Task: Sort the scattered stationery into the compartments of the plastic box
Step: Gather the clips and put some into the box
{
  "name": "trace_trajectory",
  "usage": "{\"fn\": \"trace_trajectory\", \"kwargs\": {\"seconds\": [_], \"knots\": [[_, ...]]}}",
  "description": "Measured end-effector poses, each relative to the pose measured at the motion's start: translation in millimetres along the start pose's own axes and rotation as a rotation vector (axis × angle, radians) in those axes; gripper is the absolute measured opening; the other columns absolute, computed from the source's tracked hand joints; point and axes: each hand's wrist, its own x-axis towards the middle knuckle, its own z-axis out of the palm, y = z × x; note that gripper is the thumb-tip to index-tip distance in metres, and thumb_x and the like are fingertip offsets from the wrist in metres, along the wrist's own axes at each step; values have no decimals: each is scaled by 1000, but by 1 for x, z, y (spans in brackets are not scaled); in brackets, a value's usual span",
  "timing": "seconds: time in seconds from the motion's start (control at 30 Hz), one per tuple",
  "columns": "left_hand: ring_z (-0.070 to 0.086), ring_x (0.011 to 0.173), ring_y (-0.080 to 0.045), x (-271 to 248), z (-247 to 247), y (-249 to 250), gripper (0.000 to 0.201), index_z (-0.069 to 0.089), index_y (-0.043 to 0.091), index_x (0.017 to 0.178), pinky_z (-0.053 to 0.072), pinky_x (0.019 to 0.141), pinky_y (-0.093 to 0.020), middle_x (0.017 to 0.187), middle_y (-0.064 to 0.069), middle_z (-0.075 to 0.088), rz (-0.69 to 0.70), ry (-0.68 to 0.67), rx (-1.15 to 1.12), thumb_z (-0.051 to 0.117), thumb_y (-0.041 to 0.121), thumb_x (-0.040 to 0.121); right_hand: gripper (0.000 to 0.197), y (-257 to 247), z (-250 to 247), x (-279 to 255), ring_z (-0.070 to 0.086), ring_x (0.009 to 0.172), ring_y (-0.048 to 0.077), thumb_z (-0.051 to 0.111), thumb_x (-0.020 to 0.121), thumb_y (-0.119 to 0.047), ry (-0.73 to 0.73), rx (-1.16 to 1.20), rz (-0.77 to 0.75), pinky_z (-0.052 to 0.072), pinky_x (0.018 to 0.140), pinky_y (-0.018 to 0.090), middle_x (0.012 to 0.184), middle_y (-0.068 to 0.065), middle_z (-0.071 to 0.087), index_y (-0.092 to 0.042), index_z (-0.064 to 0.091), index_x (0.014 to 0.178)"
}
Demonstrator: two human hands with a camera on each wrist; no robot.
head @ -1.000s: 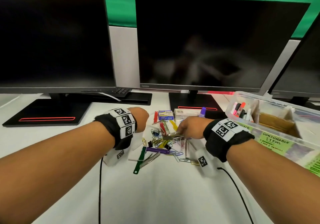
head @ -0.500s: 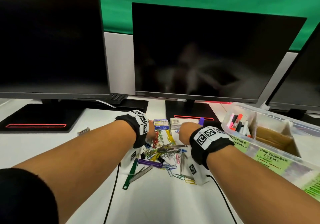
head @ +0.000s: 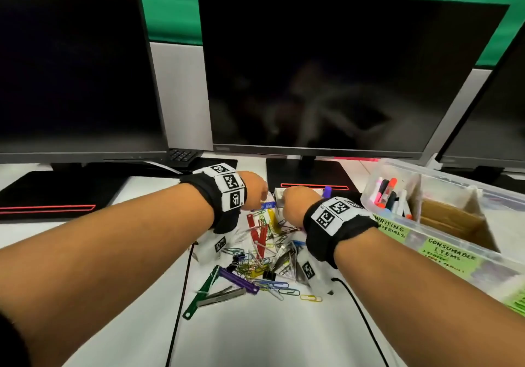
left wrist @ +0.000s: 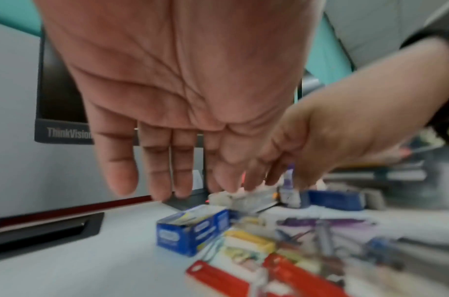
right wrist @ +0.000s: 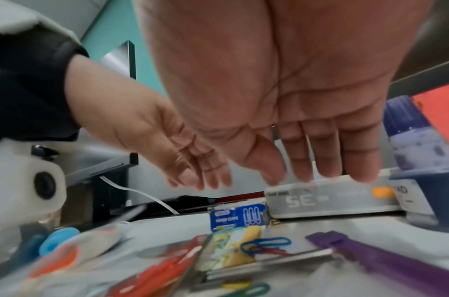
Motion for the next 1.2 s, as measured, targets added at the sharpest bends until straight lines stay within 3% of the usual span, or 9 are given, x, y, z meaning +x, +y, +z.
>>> {"fn": "trace_trajectory", "kwargs": {"seconds": [0.07, 0.17, 0.37, 0.53, 0.67, 0.8, 0.9, 1.0, 1.2], "knots": [[55, 119, -25, 11, 4, 0, 47, 45, 20, 138, 44, 93, -31, 130, -7, 56, -5, 43, -44, 56, 22, 92, 53, 1, -1, 8, 51, 123, 29, 55, 89, -13, 34, 64, 22, 45, 101, 36, 138, 15, 46, -8, 40, 140], [57, 116, -26, 23, 13, 3, 58, 38, 17, 141, 45, 93, -32, 128, -9, 59, -16, 15, -72, 62, 22, 89, 62, 3, -1, 21, 44, 129, 31, 60, 86, -13, 36, 52, 54, 40, 106, 40, 141, 13, 41, -9, 35, 142], [54, 120, -26, 30, 26, -6, 59, 41, 16, 140, 44, 95, -31, 131, -7, 57, -6, -17, -71, 66, 21, 87, 33, -2, -2, 28, 59, 114, 28, 55, 90, -11, -62, -84, 14, 48, 93, 34, 126, 11, 60, -6, 56, 123], [55, 118, -24, 20, 31, -24, 56, 42, 18, 138, 45, 91, -28, 129, -5, 58, 8, 5, -52, 65, 21, 87, 42, -2, -2, 21, 57, 117, 26, 57, 88, -8, 1, -114, -72, 48, 98, 35, 129, 9, 58, -11, 54, 130], [55, 117, -22, 9, 34, -37, 66, 40, 18, 137, 43, 84, -26, 128, -4, 58, -14, -21, -84, 73, 24, 80, 39, -3, 0, 10, 60, 111, 24, 63, 84, -9, 0, -54, -110, 50, 88, 30, 123, 8, 62, -12, 60, 123], [57, 113, -23, 4, 29, -57, 71, 38, 21, 138, 46, 84, -28, 126, -4, 59, -85, 45, -201, 75, 23, 78, 36, -1, -12, 17, 60, 108, 23, 64, 85, -15, 57, 90, -38, 48, 86, 28, 120, 6, 63, -14, 61, 121], [58, 111, -24, 2, 27, -73, 66, 41, 18, 135, 47, 83, -29, 123, -5, 60, -162, 90, -213, 73, 20, 78, 36, 1, -20, 35, 60, 109, 26, 62, 86, -17, 156, 140, 60, 50, 92, 33, 120, 9, 63, -11, 58, 122], [58, 112, -24, 0, 32, -84, 61, 43, 15, 133, 47, 82, -29, 123, -6, 60, -227, 23, -166, 71, 17, 79, 42, 0, -15, 49, 59, 112, 30, 63, 85, -18, 204, 143, 179, 49, 93, 37, 123, 13, 59, -12, 53, 126], [61, 109, -23, -4, 50, -91, 57, 47, 15, 132, 49, 89, -30, 122, -4, 61, -243, -59, -104, 70, 22, 80, 54, -4, -8, 60, 49, 123, 35, 61, 86, -25, 39, 35, 283, 43, 101, 42, 135, 16, 46, -8, 44, 134]]}}
